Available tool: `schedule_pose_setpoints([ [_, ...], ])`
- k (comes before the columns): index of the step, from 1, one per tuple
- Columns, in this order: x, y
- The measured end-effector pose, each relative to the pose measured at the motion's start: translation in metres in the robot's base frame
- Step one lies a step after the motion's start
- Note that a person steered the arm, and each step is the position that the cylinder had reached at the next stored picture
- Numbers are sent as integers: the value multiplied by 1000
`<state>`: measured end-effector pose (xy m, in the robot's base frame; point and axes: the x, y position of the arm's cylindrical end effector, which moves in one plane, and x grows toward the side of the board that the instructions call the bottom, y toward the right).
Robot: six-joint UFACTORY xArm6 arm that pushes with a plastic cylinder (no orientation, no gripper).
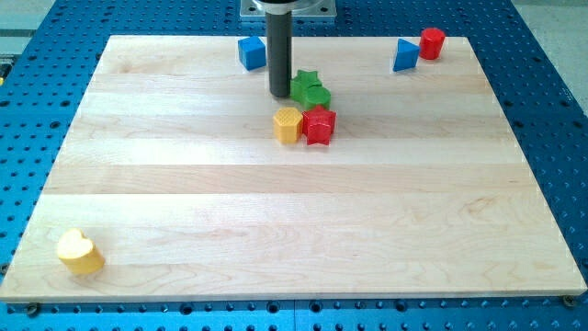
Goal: Place the green blocks in a diagonal line
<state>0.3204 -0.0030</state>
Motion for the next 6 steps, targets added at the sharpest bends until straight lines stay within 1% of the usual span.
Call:
schedule_pose_setpoints([
  [1, 6, 3],
  [2, 37, -27],
  [3, 20, 0],
  [4, 16, 38],
  [5, 12, 54],
  [6, -6, 85],
])
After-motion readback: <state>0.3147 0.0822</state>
